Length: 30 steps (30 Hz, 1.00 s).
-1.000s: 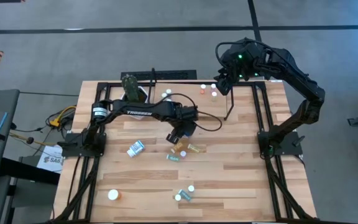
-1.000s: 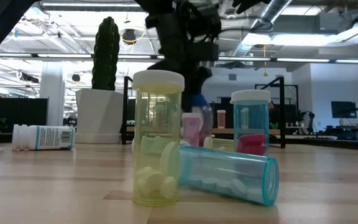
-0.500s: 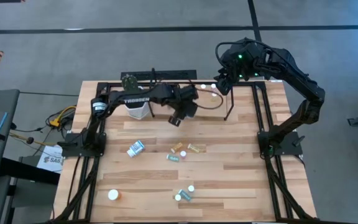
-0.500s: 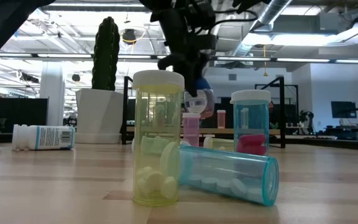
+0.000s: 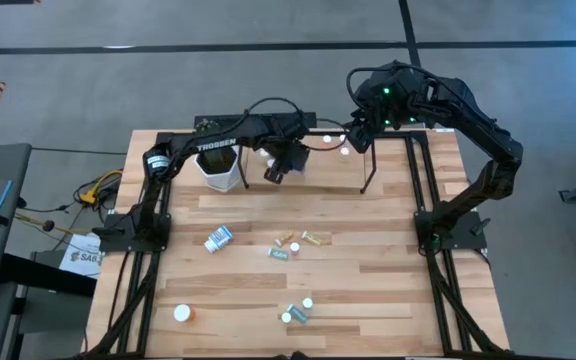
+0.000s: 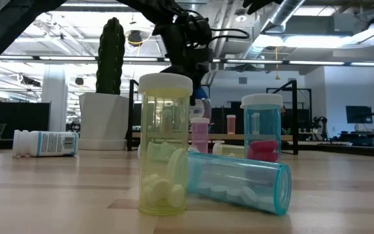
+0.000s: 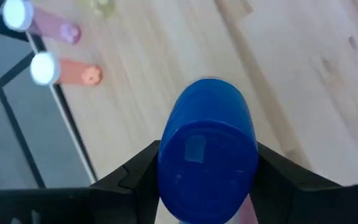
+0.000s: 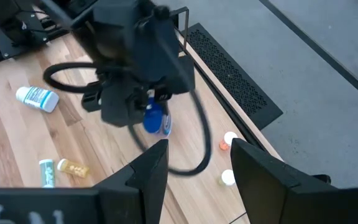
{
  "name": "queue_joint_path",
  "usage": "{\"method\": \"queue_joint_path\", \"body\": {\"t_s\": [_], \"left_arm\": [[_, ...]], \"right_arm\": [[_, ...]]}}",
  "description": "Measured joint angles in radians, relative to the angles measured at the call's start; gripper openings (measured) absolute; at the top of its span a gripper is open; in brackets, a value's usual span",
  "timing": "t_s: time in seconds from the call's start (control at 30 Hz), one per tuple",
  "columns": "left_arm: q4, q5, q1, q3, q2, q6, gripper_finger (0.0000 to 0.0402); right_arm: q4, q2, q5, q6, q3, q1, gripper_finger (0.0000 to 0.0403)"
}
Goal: Pick and place medicine bottles onto shelf by color
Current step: Put the large blue pill bottle on the shelf
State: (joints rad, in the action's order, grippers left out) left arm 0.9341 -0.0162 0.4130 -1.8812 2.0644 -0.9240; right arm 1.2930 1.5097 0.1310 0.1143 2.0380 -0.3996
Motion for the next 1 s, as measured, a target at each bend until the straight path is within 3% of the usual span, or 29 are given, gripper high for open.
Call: {"method": "queue_joint_path", "body": {"t_s": [0.43,1.0], "left_arm": [[0.003,-0.001,0.068,0.001,0.000,-0.086,0.0171],[0.064,-0.062,0.076,0.003,0.038,-0.079,0.0171]], "right_arm": [[0.000,0.000,0.000,0.000,0.000,0.000,0.0195],[0.000,0.000,0.000,0.000,0.000,0.000,0.0195]]}}
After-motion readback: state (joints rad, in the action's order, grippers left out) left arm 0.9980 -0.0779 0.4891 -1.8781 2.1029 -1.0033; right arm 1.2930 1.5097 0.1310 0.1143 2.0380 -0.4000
